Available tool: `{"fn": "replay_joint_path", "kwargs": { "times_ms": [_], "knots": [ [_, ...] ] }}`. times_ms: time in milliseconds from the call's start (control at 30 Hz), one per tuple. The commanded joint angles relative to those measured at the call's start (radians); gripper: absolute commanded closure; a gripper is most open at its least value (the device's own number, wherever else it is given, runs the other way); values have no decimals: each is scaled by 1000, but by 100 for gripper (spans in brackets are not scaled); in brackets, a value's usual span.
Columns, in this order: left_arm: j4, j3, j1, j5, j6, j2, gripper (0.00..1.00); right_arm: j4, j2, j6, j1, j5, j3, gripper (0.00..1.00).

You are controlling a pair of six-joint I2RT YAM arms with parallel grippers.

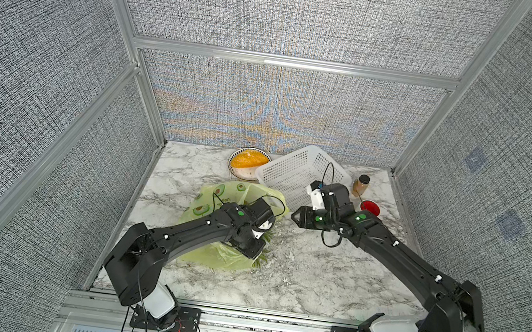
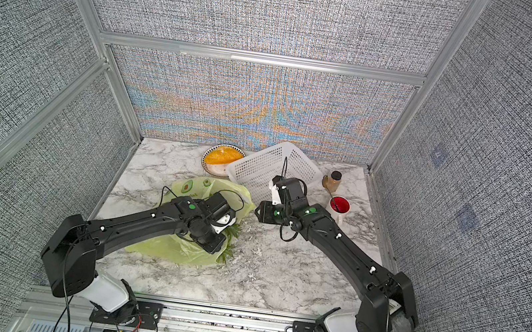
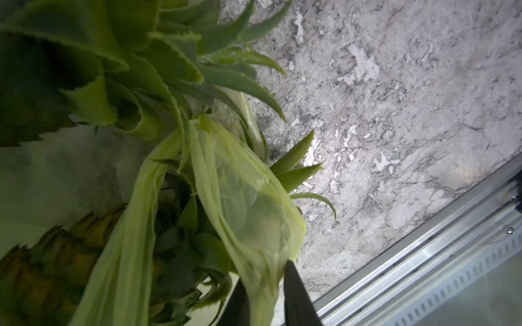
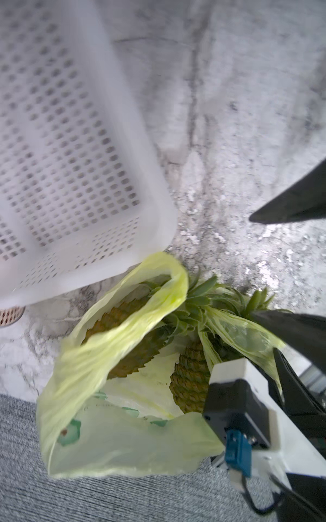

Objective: Place the pineapple into a plastic bag & tie a knot
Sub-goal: Adjust the plastic bag at the center of the board.

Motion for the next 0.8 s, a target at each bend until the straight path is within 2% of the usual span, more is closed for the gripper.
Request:
{"fn": "replay_joint_path", "kwargs": {
  "times_ms": [0, 33, 133, 300, 367, 433, 500, 667, 767],
  "knots": [
    [16, -6, -2, 25, 21, -11, 91, 152, 17, -374, -3, -39, -1, 41],
    [18, -8, -2, 29, 28, -19, 94, 195, 24, -466, -3, -66, -10, 38],
    [24, -17, -2, 29, 40, -46, 97, 305, 59, -626, -4, -119, -32, 33],
    [37, -38, -2, 26, 46, -93, 100, 323, 216, -673, -6, -206, 74, 36],
    [45, -46, -2, 22, 46, -114, 100, 336, 270, -652, -4, -225, 98, 52],
    [42, -51, -4, 14, 52, -143, 100, 377, 281, -624, -6, -217, 86, 80],
    [36, -56, -4, -3, 57, -189, 100, 405, 247, -596, -9, -227, 58, 100],
    [45, -32, -4, -35, 89, -387, 100, 280, 100, -503, -15, -248, 95, 100],
    [100, -9, -4, -126, 100, -515, 100, 185, -3, -447, -17, -228, 167, 100]
  ]
}}
